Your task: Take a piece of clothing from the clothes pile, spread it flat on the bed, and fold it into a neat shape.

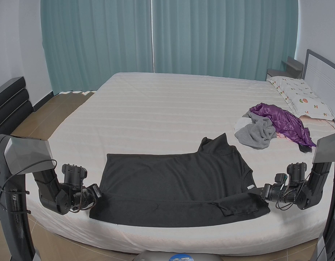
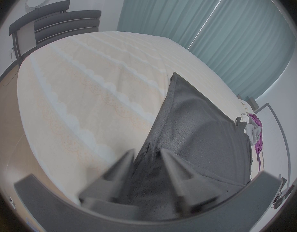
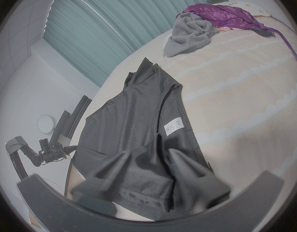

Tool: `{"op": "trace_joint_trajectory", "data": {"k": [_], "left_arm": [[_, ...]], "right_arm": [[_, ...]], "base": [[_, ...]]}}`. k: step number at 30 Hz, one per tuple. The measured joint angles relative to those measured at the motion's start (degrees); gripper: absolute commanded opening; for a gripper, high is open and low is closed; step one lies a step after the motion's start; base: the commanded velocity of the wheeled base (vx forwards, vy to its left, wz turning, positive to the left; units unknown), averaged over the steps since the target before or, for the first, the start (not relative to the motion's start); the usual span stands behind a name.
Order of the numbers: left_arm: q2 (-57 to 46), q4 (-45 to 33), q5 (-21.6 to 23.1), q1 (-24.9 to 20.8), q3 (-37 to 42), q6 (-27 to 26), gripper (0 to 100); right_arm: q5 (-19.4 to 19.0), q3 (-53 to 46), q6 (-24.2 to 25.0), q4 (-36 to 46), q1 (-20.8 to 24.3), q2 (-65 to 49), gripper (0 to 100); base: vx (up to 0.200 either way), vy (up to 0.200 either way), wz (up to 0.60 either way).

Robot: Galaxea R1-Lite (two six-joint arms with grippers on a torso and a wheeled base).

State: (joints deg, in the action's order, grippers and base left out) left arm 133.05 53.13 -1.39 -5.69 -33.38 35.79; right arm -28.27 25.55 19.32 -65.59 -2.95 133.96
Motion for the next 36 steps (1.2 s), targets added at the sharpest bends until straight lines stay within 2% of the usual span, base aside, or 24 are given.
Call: {"op": "trace_joint_trajectory", "data": {"k": [4, 12, 16, 25, 36], "left_arm": [[-0.13, 0.00, 0.00, 0.07, 0.06, 1.32, 100], [-4.49, 0.18, 0.50, 1.51, 1.55, 3.93, 100], [-7.22, 0.18, 0.77, 2.28, 2.45, 8.02, 100], [-10.14, 1.04, 1.07, 2.47, 3.83, 9.14, 100], [-8.77, 0.60, 1.34, 2.26, -0.30, 9.03, 100]], "right_arm": [[-0.11, -0.61, 3.34, -0.68, 0.00, -0.80, 100], [-0.24, -3.32, 16.91, -3.55, -0.11, -5.00, 100], [-0.41, -5.52, 22.50, -8.12, -0.18, -6.49, 100], [-0.52, -7.91, 23.84, -9.96, 0.00, -7.17, 100], [-0.52, -7.97, 23.78, -10.03, 0.11, -6.24, 100]], "base": [[0.000, 0.000, 0.00], [0.000, 0.000, 0.00], [0.100, 0.000, 0.00], [0.022, 0.000, 0.00], [0.000, 0.000, 0.00]]}}
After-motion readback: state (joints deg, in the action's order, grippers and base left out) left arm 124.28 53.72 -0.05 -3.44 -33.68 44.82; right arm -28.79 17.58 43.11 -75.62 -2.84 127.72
